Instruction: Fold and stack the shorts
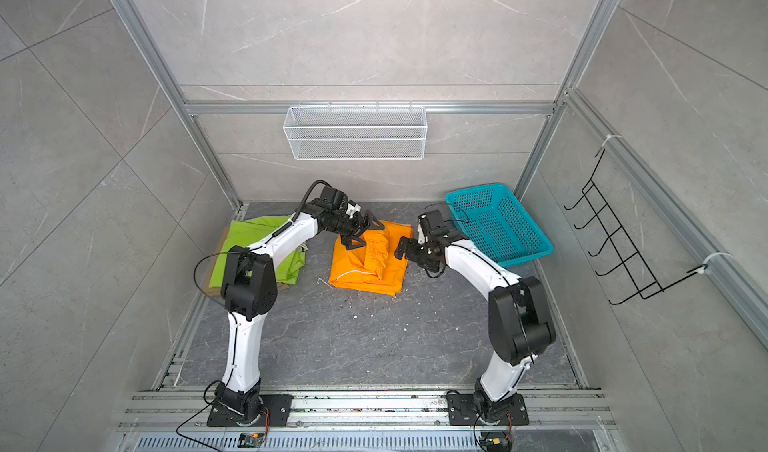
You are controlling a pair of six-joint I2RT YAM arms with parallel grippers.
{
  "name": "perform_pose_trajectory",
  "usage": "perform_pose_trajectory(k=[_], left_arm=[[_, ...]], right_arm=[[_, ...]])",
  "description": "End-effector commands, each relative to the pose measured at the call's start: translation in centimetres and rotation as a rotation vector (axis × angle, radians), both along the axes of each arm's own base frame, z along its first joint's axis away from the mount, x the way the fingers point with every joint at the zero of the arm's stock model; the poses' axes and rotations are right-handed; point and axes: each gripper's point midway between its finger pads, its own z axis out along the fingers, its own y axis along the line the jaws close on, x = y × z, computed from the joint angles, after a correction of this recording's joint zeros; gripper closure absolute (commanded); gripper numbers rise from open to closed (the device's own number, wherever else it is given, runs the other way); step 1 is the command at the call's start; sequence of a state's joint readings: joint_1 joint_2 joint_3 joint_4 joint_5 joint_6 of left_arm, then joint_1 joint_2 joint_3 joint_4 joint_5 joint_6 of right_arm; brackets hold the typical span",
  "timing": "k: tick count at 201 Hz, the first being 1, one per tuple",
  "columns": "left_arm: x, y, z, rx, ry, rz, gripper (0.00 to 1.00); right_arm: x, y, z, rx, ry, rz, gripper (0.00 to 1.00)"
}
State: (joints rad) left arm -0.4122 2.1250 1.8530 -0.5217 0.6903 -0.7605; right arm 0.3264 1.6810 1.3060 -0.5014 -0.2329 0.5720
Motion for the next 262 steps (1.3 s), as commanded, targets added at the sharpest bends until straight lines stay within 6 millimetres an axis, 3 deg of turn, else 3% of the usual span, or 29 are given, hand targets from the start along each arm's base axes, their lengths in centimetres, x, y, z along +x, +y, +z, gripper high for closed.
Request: perform_pose_trajectory(k=[1, 19, 39, 57, 81, 112, 134, 173, 206, 241, 262], left_arm=[[-0.5, 2.5, 6.7, -0.086, -0.165, 0.023, 0.00], [-1.2, 5.0, 5.0, -0.079, -0.163, 0.093, 0.00], [-1.4, 8.1, 2.7, -0.118, -0.128, 0.221, 0.00], [-1.4, 8.6, 0.6, -0.175, -0.082, 0.274, 0.00], [-0.7, 7.9, -2.3, -0.216, -0.023, 0.314, 0.00], [0.1, 7.9, -5.6, -0.261, 0.049, 0.384, 0.00], [-1.3, 7.6, -7.7, -0.221, 0.092, 0.385, 0.00], [-4.9, 10.1, -11.6, -0.151, 0.157, 0.440, 0.00], [-6.6, 10.6, -14.1, -0.131, 0.201, 0.445, 0.00], [-7.6, 10.9, -15.2, -0.105, 0.219, 0.440, 0.00], [-8.1, 11.1, -15.5, -0.085, 0.221, 0.434, 0.00]], right_arm=[[0.4, 0.8, 1.6, 0.024, -0.005, -0.006, 0.00], [1.5, 3.8, 2.1, 0.101, -0.018, -0.019, 0.00], [2.5, 7.5, 2.1, 0.060, -0.046, 0.016, 0.00], [4.1, 9.7, 0.8, 0.015, -0.024, 0.043, 0.00], [6.1, 10.3, -0.5, -0.100, -0.028, 0.033, 0.00], [7.1, 10.5, -3.6, -0.237, 0.006, 0.013, 0.00], [7.0, 11.5, -5.1, -0.293, 0.021, 0.021, 0.00], [6.3, 12.7, -7.6, -0.353, 0.073, 0.059, 0.00], [5.8, 11.5, -9.1, -0.467, 0.099, 0.081, 0.00], [5.4, 7.3, -7.8, -0.611, 0.079, 0.073, 0.00], [5.0, 3.7, -6.5, -0.641, 0.068, 0.041, 0.00]])
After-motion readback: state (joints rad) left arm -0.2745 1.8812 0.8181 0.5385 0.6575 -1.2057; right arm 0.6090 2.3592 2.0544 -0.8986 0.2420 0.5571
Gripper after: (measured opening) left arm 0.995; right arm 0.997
